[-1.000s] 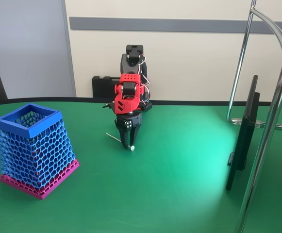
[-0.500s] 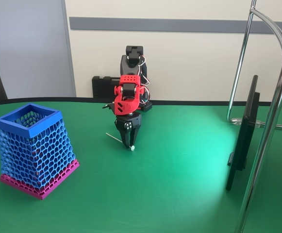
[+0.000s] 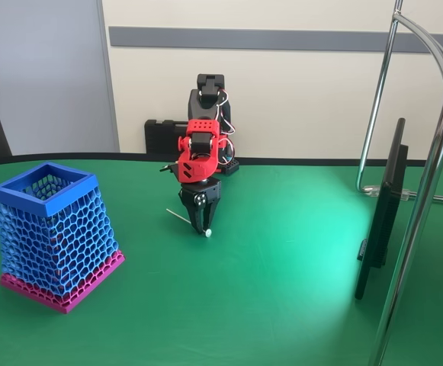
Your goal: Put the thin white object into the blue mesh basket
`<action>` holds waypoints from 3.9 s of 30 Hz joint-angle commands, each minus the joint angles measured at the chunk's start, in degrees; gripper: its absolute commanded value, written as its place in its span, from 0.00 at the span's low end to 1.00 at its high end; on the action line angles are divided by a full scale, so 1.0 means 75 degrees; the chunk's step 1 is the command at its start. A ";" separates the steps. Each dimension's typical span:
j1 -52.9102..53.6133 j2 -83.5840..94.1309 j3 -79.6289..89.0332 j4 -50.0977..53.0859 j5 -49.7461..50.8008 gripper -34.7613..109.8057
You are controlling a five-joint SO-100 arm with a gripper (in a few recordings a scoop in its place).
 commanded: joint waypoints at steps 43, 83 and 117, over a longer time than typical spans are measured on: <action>-0.0117 0.2590 0.0832 0.0012 -0.0633 0.30; 0.2098 0.5063 -0.2473 -0.0691 -0.4066 0.29; 0.2836 0.1781 -0.5590 -0.1535 -0.3598 0.28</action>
